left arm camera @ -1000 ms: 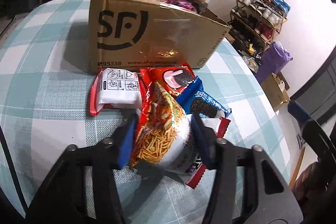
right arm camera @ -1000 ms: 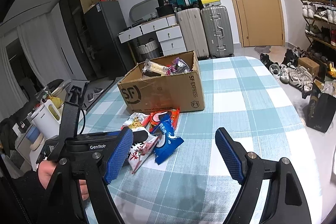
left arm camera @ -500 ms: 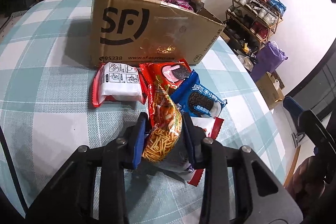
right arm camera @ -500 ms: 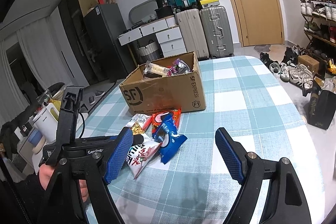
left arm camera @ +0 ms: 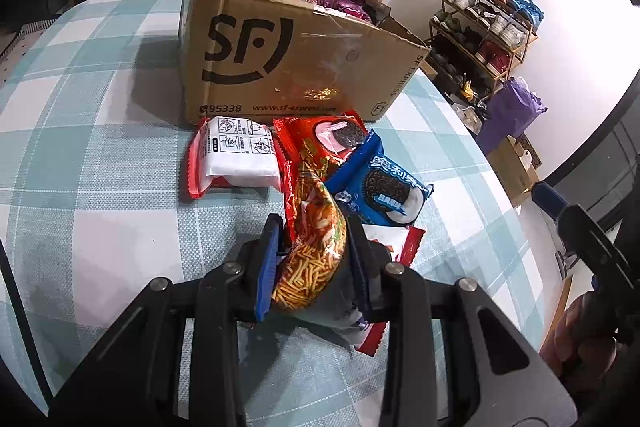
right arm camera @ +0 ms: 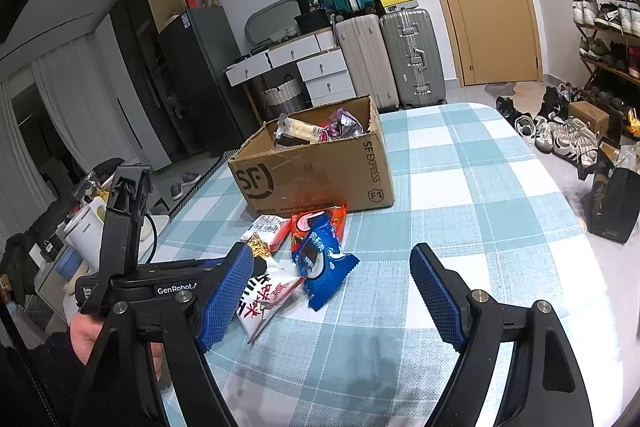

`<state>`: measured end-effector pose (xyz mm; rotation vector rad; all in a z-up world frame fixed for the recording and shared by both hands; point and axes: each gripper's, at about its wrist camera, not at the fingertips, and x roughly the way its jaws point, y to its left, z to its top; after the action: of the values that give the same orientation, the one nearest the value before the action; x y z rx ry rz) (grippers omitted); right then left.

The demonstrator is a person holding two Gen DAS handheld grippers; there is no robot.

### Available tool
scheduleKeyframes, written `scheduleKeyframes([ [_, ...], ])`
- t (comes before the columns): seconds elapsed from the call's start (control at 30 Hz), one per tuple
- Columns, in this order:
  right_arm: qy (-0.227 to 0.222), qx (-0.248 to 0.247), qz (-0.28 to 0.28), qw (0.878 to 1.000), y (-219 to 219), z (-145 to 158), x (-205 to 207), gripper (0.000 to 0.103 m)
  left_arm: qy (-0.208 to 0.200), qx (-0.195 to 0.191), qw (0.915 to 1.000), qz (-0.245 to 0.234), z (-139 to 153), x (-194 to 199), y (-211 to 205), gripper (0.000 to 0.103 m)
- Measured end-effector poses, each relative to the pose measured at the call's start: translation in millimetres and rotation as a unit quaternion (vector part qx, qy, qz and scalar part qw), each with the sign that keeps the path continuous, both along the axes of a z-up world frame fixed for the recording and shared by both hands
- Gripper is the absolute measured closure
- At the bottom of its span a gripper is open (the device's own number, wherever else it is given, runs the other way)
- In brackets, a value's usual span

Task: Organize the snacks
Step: 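Grasp the noodle snack bag with the left gripper, then grasp the blue Oreo bag with the right gripper while the left gripper holds the noodle bag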

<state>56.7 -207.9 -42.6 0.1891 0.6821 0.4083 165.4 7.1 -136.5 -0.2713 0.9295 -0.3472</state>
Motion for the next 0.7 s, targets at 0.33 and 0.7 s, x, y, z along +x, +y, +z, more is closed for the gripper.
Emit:
scheduleKeyframes([
  [0.33,0.031,0.008,0.007,0.999,5,-17,14,0.021,-0.003,-0.014,0.9999,0.006,5,-6,19,0.075],
  [0.7,0.076,0.007,0.023,0.997,23,-50,49,0.021,-0.017,-0.025,0.9994,0.019,21,-20,46,0.075],
])
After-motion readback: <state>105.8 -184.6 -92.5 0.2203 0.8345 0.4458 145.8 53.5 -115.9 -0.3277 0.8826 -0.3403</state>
